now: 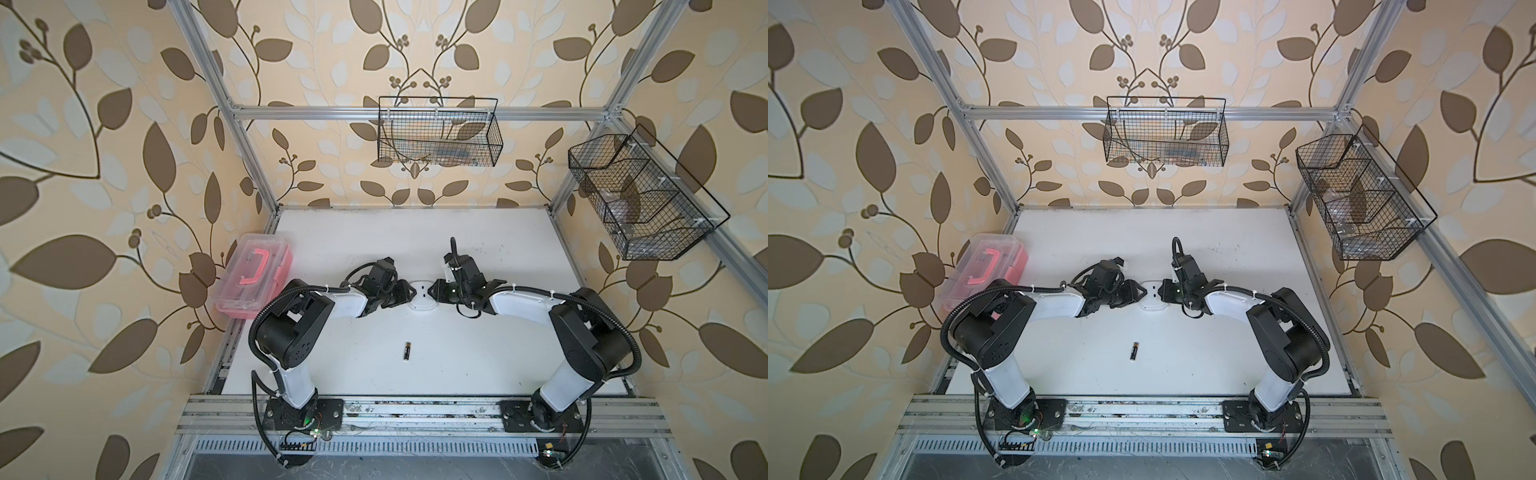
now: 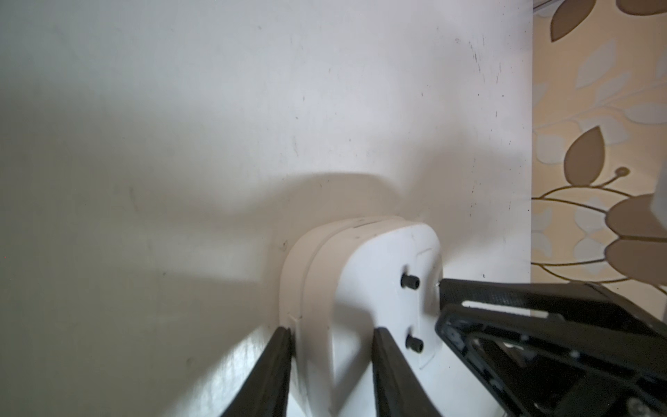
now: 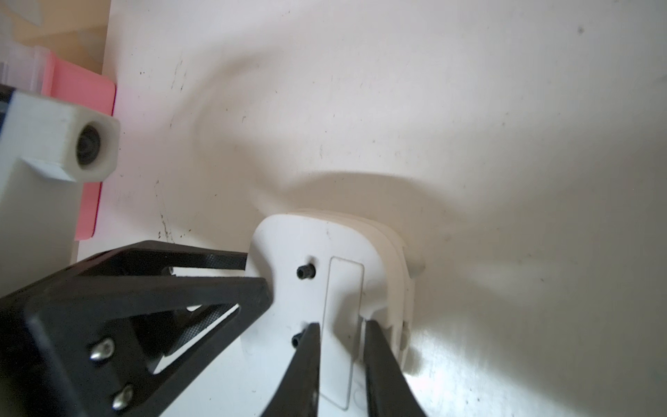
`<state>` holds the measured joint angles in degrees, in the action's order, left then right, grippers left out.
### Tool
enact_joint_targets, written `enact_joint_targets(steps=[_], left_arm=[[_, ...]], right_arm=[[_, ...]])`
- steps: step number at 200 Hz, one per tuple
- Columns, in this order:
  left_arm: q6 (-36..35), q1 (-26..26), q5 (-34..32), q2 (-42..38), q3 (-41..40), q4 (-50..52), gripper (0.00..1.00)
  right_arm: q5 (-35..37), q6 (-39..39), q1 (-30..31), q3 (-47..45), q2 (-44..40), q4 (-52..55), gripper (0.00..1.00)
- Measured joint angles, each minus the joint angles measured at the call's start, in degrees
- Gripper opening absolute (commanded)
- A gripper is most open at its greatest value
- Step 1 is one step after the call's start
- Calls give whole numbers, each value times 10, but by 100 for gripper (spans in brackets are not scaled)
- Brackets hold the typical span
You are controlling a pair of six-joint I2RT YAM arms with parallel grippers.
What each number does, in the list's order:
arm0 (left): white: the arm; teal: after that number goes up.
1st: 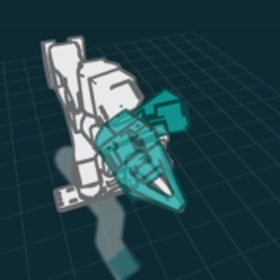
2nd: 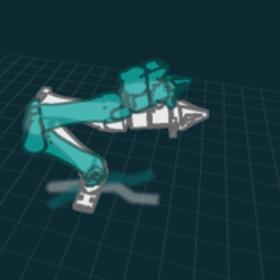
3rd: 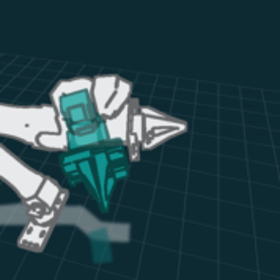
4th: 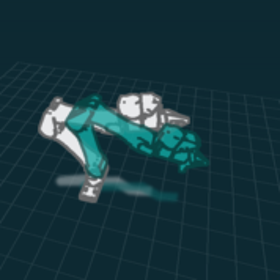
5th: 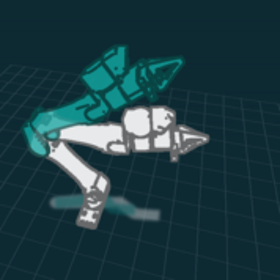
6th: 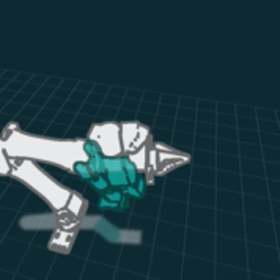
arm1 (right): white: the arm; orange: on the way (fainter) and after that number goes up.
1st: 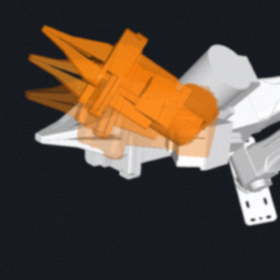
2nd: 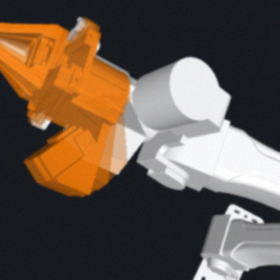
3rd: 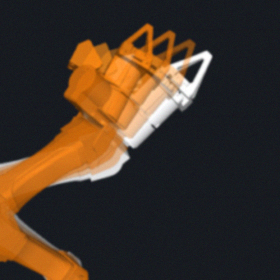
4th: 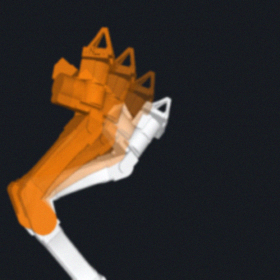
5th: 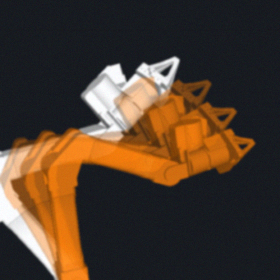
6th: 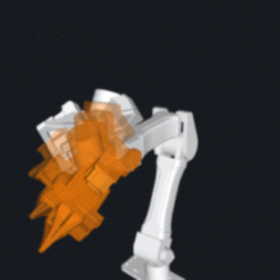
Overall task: Insert the battery into the alarm
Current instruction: Remove the cover from the alarm.
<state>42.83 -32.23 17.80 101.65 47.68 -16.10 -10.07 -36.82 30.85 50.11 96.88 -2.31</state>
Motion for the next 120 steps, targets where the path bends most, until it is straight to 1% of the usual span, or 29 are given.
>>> enact_joint_targets(steps=[33,82,120], left_arm=[[6,0,-3,2,2,-1,36],[10,0,-5,2,2,-1,36],[14,0,-8,2,2,-3,36]], right_arm=[[7,-3,-1,0,2,0,13],[19,6,0,5,3,12,7],[28,14,2,11,3,25,1]])
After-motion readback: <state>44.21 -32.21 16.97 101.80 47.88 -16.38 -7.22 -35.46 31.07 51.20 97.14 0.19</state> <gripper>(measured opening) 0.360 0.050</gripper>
